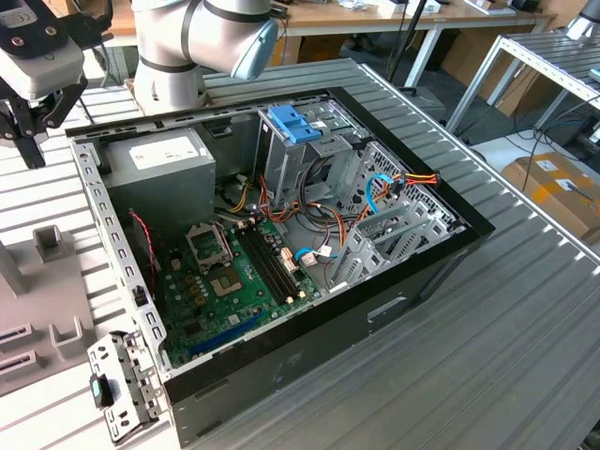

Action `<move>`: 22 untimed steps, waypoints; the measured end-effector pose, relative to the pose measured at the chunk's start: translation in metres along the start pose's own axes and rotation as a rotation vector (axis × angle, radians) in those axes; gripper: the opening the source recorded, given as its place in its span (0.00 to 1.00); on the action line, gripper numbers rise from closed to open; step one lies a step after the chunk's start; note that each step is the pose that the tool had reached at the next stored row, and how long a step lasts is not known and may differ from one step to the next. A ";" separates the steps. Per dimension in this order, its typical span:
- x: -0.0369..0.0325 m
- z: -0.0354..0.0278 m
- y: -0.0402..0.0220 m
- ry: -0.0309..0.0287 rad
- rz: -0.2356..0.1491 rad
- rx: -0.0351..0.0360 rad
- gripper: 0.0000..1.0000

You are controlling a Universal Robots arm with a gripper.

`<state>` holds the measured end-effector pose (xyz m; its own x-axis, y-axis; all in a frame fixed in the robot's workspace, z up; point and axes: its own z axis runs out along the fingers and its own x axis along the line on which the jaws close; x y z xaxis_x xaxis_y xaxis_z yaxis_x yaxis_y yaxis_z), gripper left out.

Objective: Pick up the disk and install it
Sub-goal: 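Reach for the disk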

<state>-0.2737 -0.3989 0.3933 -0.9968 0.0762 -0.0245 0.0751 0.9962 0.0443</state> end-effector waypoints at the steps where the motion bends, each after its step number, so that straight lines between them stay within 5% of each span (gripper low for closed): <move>1: 0.0006 0.0000 0.0000 0.0000 0.000 0.0000 0.11; 22: 0.0174 -0.0005 -0.0013 0.0000 0.000 0.0000 0.11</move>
<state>-0.2912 -0.3990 0.3933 -0.9968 0.0762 -0.0245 0.0751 0.9962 0.0444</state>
